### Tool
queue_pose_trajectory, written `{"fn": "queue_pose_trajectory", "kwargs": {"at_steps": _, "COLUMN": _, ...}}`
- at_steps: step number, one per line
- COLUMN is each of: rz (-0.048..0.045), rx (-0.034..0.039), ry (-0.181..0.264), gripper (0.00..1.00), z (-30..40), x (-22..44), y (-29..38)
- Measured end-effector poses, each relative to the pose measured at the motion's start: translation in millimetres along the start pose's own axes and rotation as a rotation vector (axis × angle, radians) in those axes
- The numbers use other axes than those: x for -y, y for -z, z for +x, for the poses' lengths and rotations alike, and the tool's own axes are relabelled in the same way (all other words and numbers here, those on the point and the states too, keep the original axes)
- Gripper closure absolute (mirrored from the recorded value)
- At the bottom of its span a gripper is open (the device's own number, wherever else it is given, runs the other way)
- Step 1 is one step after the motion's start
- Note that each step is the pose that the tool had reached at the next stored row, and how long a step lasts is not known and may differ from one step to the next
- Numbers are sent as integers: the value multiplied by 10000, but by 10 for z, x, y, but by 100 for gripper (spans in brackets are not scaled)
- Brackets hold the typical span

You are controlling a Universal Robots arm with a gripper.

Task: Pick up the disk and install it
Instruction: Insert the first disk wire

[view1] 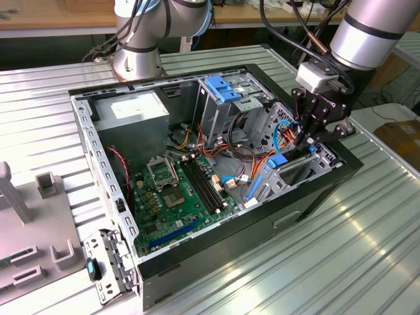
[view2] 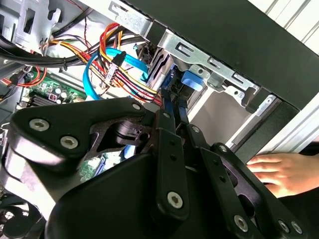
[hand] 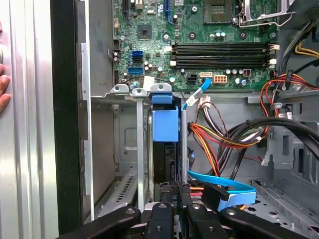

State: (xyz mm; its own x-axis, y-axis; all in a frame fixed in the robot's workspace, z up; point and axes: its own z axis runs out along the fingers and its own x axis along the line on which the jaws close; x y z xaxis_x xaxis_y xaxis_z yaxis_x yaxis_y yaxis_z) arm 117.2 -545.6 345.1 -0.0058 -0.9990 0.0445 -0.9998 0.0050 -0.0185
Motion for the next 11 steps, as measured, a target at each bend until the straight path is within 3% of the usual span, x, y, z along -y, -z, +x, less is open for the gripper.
{"fn": "queue_pose_trajectory", "kwargs": {"at_steps": 4, "rz": -3, "rx": 52, "ry": -1, "gripper": 84, "z": 3, "x": 0, "y": -15}}
{"fn": "queue_pose_trajectory", "kwargs": {"at_steps": 7, "rz": -38, "rx": 119, "ry": 0, "gripper": 84, "z": 15, "x": 0, "y": -66}}
{"fn": "queue_pose_trajectory", "kwargs": {"at_steps": 11, "rz": -38, "rx": 139, "ry": 0, "gripper": 82, "z": 16, "x": 0, "y": -56}}
